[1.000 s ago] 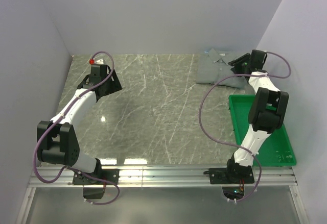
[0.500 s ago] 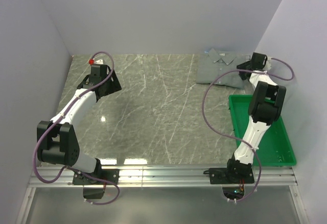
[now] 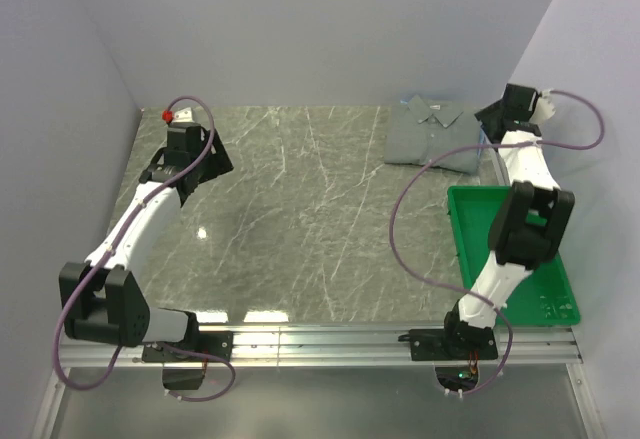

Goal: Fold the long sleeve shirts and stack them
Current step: Neatly place the folded shirt to the corner

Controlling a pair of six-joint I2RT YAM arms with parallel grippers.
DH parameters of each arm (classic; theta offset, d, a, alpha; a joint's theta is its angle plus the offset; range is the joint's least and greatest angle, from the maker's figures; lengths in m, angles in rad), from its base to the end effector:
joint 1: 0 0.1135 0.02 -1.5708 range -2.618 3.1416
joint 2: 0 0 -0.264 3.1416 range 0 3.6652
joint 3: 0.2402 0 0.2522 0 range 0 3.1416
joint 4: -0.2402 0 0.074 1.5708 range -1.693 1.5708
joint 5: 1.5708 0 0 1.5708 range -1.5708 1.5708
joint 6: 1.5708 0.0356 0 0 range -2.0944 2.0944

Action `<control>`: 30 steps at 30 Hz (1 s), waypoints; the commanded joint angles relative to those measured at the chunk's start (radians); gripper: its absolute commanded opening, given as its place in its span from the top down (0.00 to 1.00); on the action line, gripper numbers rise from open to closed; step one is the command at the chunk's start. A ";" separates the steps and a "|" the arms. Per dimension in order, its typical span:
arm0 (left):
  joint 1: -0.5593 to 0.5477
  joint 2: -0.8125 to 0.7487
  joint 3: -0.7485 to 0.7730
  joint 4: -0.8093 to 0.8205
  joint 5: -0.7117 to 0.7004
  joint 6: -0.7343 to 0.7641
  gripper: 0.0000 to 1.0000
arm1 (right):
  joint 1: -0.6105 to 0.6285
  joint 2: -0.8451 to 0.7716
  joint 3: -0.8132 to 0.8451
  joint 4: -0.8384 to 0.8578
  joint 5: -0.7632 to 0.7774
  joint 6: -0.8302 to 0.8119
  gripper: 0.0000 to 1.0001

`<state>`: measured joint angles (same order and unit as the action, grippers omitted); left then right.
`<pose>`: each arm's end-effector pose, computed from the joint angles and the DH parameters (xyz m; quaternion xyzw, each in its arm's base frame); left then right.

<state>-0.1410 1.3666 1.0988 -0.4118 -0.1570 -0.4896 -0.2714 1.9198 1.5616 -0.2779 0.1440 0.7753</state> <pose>0.3012 -0.0371 0.2964 -0.1893 0.8801 -0.0660 0.4304 0.4308 -0.1252 0.2670 0.4731 0.7551 0.0498 0.4512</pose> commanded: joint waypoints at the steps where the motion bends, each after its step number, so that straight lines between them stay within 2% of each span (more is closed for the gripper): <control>1: 0.003 -0.102 0.016 -0.001 -0.044 0.023 0.20 | 0.047 -0.255 0.009 -0.104 0.143 -0.116 0.30; 5: 0.006 -0.178 0.050 -0.024 -0.107 0.028 0.13 | 0.101 -0.430 0.020 -0.240 0.219 -0.182 0.24; 10: 0.006 -0.306 0.121 -0.103 -0.087 0.017 0.07 | 0.107 -0.722 -0.021 -0.313 0.164 -0.212 0.23; 11: 0.006 -0.326 0.130 -0.117 -0.081 0.014 0.07 | 0.109 -0.766 -0.037 -0.319 0.158 -0.221 0.11; 14: 0.004 -0.405 0.165 -0.178 -0.062 0.003 0.05 | 0.107 -0.930 -0.069 -0.325 0.112 -0.257 0.07; 19: 0.003 -0.521 0.231 -0.291 -0.090 0.017 0.02 | 0.112 -1.241 -0.239 -0.325 0.115 -0.332 0.05; 24: 0.000 -0.635 0.236 -0.375 -0.188 0.013 0.01 | 0.227 -1.477 -0.440 -0.296 0.239 -0.399 0.05; 27: 0.000 -0.693 0.196 -0.375 -0.265 -0.006 0.01 | 0.293 -1.576 -0.573 -0.229 0.328 -0.432 0.04; 30: 0.000 -0.823 0.086 -0.332 -0.357 -0.023 0.01 | 0.356 -1.680 -0.652 -0.181 0.357 -0.482 0.03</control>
<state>-0.1390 0.6266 1.2617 -0.7441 -0.3927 -0.4931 0.0357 0.2897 0.9611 -0.5316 0.4168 0.3710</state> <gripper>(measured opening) 0.993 0.965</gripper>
